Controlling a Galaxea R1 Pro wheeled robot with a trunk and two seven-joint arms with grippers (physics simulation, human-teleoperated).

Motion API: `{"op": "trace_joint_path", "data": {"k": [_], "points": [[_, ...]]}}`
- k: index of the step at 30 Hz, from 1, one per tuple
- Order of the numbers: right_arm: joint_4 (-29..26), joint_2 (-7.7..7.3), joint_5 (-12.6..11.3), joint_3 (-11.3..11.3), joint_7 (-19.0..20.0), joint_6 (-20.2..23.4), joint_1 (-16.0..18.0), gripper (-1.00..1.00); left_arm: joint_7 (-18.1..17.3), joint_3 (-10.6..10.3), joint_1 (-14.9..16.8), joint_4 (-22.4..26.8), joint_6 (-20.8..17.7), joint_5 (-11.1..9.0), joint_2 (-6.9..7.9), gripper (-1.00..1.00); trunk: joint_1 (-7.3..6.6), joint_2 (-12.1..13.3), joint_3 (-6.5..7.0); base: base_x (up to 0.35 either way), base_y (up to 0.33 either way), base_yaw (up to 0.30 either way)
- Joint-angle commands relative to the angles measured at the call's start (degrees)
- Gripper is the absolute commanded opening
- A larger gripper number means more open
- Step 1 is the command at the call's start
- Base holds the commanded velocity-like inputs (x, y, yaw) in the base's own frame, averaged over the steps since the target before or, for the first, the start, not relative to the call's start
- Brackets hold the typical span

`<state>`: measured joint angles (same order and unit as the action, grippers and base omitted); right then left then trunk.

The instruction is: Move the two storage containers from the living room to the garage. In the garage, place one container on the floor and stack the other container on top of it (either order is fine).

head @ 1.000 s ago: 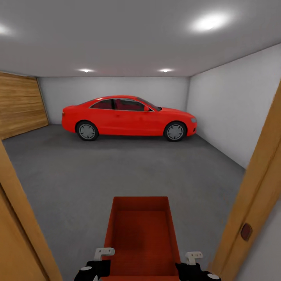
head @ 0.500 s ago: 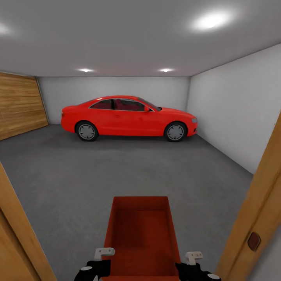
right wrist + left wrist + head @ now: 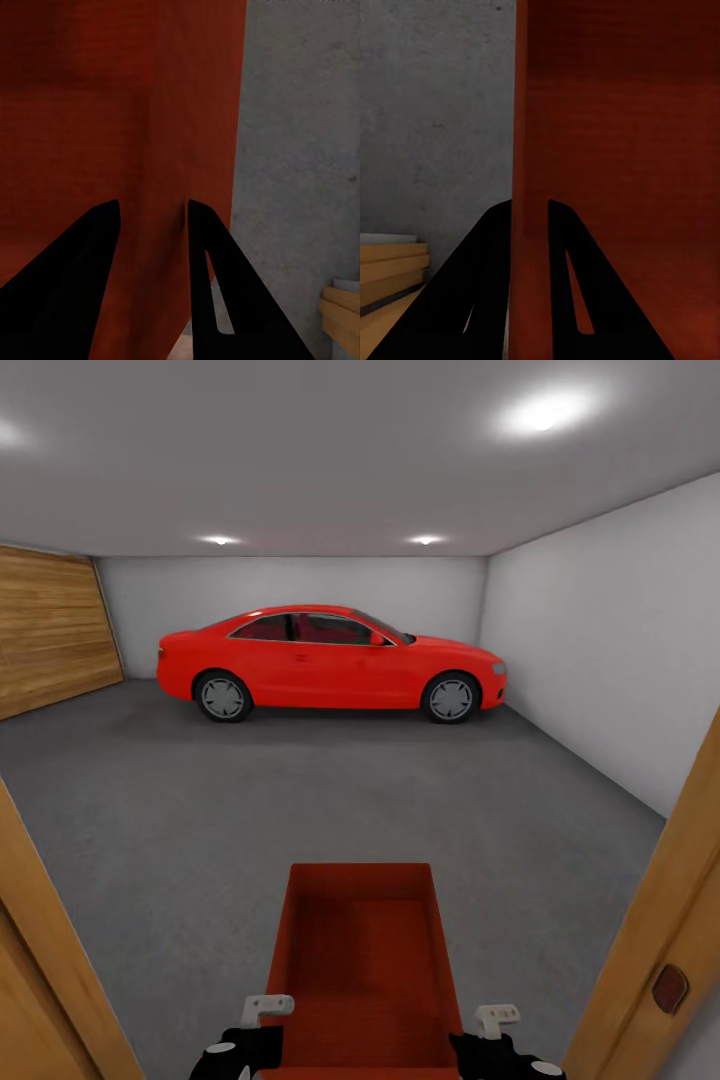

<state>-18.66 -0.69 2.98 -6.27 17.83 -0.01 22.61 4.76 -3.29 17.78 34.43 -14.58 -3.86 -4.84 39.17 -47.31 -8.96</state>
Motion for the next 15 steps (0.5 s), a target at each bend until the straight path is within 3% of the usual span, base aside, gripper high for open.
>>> {"op": "trace_joint_path", "data": {"k": [1,15], "points": [[0.1,0.43,0.5,2.1,0.5,0.0,0.0,-1.00,0.5,0.0,0.1,1.8,-0.4,0.1,-1.52,-1.00,0.01,-0.1,-0.10,0.000,0.000,0.000],[0.1,0.43,0.5,2.1,0.4,0.0,0.0,-1.00,0.5,0.0,0.1,1.8,-0.4,0.1,-1.53,-1.00,0.01,-0.1,-0.10,0.000,0.000,0.024]]}}
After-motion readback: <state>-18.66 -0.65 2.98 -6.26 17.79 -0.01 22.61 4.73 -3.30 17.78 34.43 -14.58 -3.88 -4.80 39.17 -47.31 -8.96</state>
